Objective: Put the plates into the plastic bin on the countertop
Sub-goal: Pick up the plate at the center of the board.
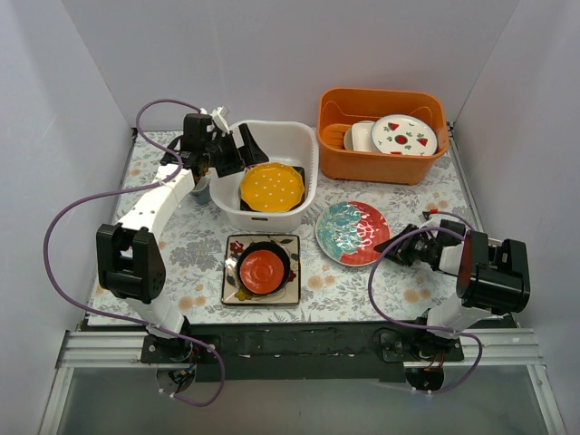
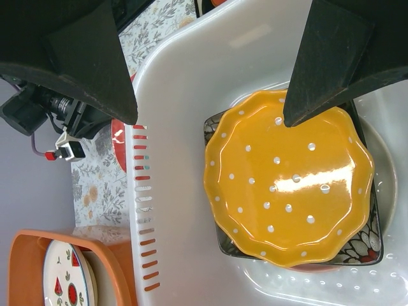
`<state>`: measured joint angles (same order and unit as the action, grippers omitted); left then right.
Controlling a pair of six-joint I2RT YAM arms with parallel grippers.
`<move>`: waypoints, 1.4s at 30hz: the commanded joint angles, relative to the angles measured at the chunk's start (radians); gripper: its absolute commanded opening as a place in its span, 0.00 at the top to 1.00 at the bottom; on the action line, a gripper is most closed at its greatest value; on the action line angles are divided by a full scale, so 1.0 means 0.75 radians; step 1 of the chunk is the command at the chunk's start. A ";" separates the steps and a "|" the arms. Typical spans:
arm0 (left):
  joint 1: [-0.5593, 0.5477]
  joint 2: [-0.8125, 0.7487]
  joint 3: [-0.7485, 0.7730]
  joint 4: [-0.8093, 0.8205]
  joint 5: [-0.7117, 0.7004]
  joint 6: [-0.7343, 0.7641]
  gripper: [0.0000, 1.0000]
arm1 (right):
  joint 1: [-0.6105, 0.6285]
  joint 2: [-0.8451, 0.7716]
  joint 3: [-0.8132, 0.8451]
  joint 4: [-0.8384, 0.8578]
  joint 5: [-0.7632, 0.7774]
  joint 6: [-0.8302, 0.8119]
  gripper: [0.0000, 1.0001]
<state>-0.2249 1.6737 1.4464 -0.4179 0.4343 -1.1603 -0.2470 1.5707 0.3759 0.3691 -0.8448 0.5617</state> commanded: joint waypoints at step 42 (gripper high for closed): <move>-0.021 -0.211 -0.082 0.113 0.202 -0.044 0.02 | -0.018 -0.472 0.086 -0.298 -0.007 0.006 0.99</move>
<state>-0.2333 1.5906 1.3952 -0.3637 0.5282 -1.1873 -0.2508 1.2884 0.3553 0.1196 -0.7456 0.5575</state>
